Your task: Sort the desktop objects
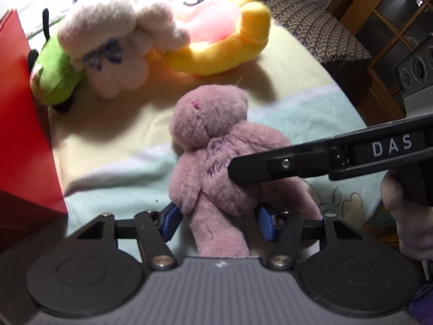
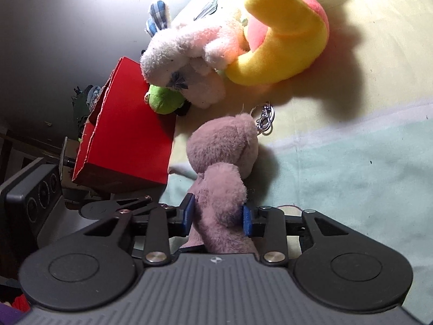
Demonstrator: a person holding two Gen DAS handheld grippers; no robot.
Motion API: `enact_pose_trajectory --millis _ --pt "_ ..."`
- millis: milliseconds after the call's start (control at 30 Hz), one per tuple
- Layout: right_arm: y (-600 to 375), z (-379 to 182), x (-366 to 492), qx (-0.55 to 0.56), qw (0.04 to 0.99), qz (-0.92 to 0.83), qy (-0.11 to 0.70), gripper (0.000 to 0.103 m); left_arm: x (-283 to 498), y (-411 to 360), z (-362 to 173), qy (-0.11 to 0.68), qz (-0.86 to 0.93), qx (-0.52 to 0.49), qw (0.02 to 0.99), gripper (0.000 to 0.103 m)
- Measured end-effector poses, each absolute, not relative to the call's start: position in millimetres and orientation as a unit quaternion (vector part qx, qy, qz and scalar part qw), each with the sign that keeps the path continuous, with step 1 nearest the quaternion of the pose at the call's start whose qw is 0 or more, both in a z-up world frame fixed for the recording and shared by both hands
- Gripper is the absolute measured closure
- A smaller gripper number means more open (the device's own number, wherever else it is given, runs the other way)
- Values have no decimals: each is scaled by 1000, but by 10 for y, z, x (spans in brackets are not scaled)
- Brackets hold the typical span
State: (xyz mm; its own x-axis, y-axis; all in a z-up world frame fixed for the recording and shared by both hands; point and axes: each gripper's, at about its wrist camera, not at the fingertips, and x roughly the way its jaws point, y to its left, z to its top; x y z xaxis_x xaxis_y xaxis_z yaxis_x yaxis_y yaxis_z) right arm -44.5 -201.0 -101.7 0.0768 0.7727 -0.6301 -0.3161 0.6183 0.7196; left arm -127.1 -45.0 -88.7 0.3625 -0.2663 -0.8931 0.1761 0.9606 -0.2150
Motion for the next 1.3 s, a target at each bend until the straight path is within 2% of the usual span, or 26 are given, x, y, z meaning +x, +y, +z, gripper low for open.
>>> enact_pose_trajectory --millis 300,467,600,933,1100,1300 --pt "-2167 -251 -611 207 763 395 468 67 -1334 -300 -124 442 -165 -38 881 46" --pt "-1862 249 -690 210 789 427 390 67 -1442 276 369 378 -145 -47 913 46" --pt "-1293 444 -691 216 786 465 346 67 -1614 878 593 348 -100 -45 931 46" --pt "495 184 -595 187 728 562 345 68 -1893 2341 390 370 37 -39 927 46" --pt "1154 -169 -546 199 701 564 389 68 -1837 2934 167 406 60 -45 911 45" --pt "1431 -395 -558 218 684 528 453 68 -1845 3105 -52 428 65 -37 901 46"
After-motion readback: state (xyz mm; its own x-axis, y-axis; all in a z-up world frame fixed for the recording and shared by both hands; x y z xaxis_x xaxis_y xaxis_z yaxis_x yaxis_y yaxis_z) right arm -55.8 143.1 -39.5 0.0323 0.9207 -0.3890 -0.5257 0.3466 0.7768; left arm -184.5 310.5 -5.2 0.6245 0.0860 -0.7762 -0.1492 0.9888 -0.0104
